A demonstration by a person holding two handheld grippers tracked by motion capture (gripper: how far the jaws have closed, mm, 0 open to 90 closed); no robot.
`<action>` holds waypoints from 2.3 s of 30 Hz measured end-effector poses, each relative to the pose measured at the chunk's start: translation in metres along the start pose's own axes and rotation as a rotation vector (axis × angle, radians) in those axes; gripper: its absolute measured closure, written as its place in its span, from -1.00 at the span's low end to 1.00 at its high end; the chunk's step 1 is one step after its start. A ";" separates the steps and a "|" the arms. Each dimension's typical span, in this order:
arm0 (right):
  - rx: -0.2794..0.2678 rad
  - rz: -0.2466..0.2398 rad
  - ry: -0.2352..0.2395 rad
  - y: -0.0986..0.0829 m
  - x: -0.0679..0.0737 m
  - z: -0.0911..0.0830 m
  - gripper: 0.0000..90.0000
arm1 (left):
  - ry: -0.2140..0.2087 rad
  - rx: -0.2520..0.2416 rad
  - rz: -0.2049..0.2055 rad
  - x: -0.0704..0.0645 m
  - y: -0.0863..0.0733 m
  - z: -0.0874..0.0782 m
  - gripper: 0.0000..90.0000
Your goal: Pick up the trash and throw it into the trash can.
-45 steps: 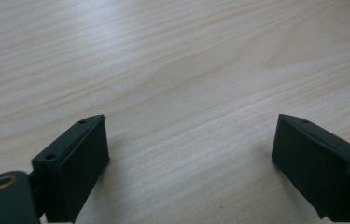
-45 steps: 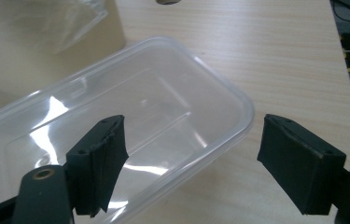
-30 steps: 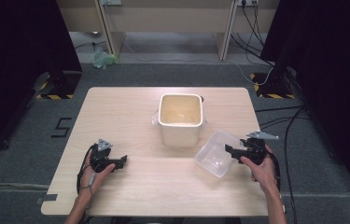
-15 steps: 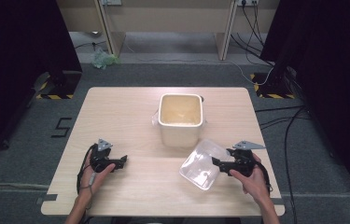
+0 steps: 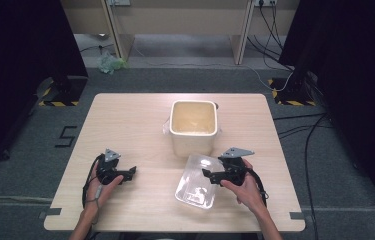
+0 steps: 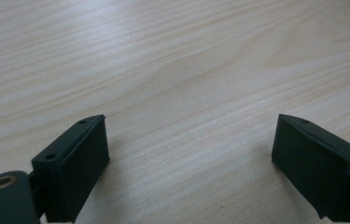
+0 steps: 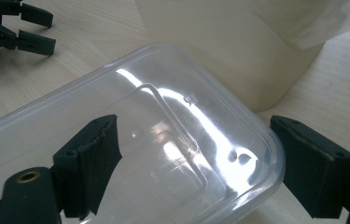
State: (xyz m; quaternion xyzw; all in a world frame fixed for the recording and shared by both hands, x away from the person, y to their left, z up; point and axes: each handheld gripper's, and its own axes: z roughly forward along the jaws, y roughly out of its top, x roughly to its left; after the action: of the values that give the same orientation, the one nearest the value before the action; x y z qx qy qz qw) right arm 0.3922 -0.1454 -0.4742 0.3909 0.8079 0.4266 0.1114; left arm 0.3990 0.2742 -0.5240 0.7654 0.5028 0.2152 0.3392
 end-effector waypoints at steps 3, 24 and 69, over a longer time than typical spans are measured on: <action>0.005 -0.016 -0.026 0.001 0.000 -0.008 -0.53 | 0.000 0.000 0.000 0.000 0.000 0.000 -0.78; 0.027 -0.013 -0.073 -0.025 0.009 -0.026 -0.47 | -0.081 -0.011 0.067 -0.046 0.002 0.002 -0.70; 0.033 0.134 0.117 -0.006 0.044 0.008 -0.54 | -0.420 0.000 0.050 -0.123 0.028 -0.012 -0.56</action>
State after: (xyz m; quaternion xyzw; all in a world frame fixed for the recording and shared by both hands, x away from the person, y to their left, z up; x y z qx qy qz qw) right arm 0.3635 -0.1110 -0.4772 0.4203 0.7921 0.4417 0.0288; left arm 0.3594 0.1578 -0.4942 0.8057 0.4016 0.0592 0.4314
